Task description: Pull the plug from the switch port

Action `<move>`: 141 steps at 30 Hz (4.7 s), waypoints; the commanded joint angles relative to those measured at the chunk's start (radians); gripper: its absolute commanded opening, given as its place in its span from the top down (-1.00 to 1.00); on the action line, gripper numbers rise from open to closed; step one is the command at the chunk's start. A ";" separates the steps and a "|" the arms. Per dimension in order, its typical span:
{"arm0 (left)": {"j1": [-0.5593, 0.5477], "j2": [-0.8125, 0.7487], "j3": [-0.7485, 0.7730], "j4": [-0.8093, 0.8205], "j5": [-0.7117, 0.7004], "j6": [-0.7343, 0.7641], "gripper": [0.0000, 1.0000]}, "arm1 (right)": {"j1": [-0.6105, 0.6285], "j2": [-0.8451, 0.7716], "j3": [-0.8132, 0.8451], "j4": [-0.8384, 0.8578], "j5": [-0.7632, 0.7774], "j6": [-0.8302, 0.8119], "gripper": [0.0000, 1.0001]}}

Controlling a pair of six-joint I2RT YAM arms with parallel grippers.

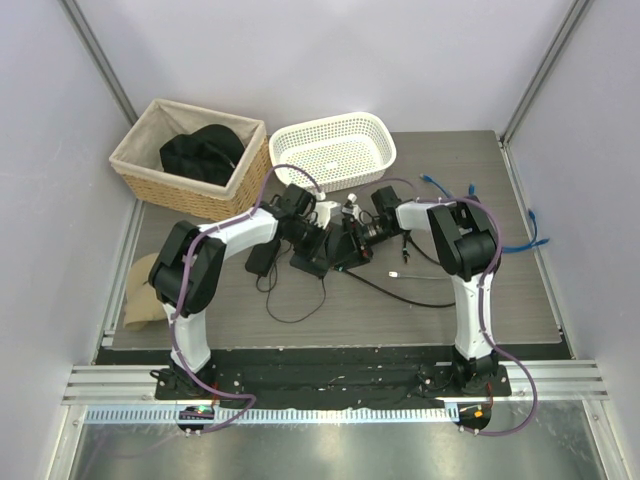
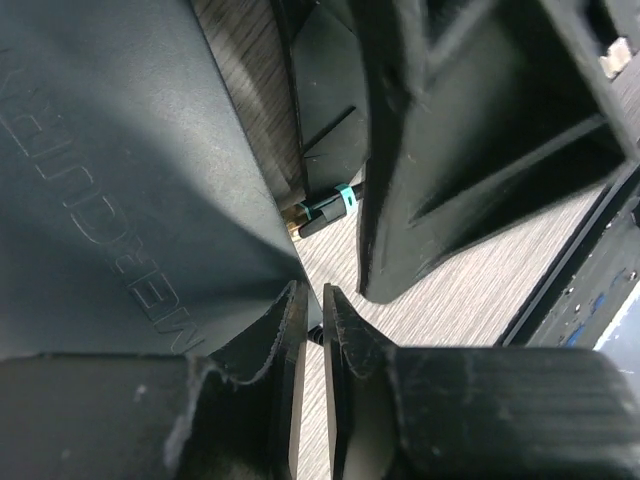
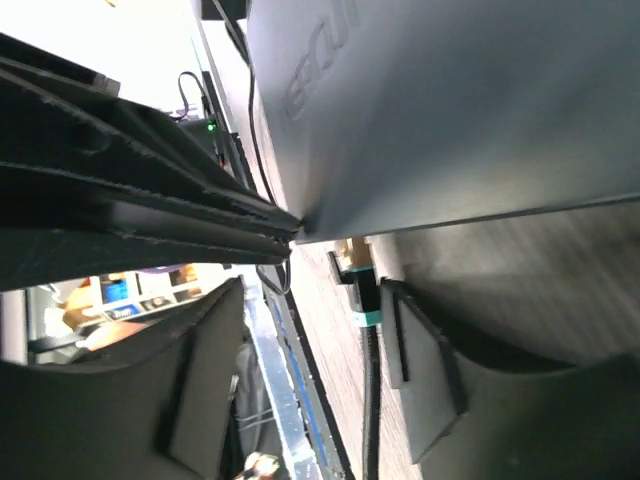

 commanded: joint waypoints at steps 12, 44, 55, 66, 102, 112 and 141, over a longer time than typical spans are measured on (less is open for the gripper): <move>0.091 -0.104 0.006 -0.076 -0.035 0.040 0.54 | -0.061 -0.447 -0.209 0.145 0.304 -0.360 -0.99; 0.100 -0.080 -0.122 0.041 -0.109 -0.032 0.50 | 0.086 -0.059 -0.024 -0.041 0.172 -0.355 -0.24; 0.098 -0.063 -0.122 0.029 -0.123 -0.018 0.49 | 0.059 0.065 -0.008 -0.115 0.111 -0.392 -0.15; 0.098 -0.035 -0.102 0.024 -0.126 -0.014 0.50 | 0.060 0.115 -0.016 -0.061 0.283 -0.268 -0.07; 0.200 -0.035 -0.082 0.055 0.029 -0.208 0.52 | 0.001 0.179 0.079 -0.136 0.250 -0.195 0.97; 0.145 0.041 -0.072 0.062 -0.036 -0.216 0.61 | 0.004 0.207 0.111 -0.361 0.459 -0.276 0.97; 0.108 -0.090 0.016 -0.053 0.041 -0.003 0.39 | -0.390 -0.284 0.373 -0.486 0.447 -0.521 0.97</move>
